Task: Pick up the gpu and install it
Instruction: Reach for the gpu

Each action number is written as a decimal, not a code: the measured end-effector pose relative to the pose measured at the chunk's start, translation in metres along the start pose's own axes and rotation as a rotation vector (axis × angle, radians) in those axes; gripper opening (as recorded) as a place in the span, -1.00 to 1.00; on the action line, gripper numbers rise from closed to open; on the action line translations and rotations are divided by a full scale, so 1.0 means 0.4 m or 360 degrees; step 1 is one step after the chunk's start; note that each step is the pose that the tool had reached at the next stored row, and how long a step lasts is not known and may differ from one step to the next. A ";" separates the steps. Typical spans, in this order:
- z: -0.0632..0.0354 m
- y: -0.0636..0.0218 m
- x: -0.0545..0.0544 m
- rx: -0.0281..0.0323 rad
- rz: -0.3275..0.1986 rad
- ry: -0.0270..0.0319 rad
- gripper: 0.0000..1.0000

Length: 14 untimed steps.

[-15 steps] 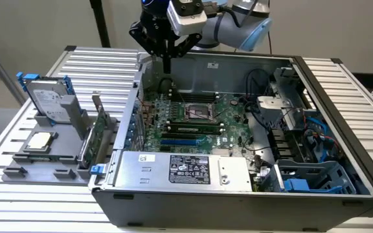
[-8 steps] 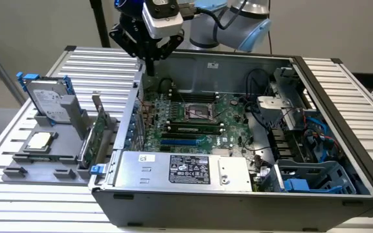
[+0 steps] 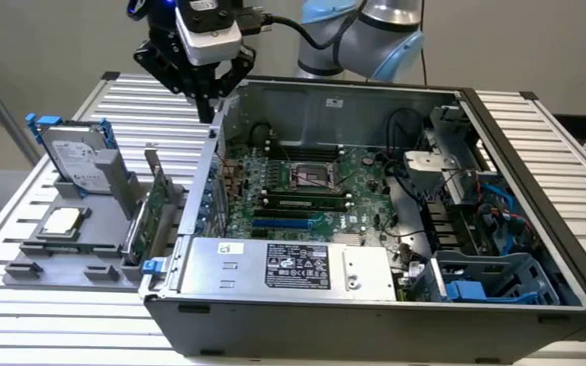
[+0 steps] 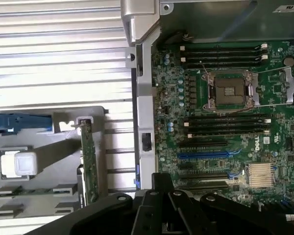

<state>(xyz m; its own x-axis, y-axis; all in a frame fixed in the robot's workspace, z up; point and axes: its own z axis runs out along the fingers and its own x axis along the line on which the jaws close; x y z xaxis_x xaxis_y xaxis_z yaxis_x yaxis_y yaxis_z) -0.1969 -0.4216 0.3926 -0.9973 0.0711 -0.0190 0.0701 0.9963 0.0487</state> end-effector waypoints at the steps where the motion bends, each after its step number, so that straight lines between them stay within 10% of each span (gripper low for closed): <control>1: 0.000 -0.003 0.011 0.00000 0.0000 0.00000 -1.00; 14: 0.004 -0.041 0.152 0.00044 0.0000 -0.00001 -1.00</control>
<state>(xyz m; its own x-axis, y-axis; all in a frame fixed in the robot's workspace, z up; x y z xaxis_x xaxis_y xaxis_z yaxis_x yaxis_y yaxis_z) -0.2588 -0.4334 0.3891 -0.9973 0.0712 -0.0191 0.0703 0.9965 0.0460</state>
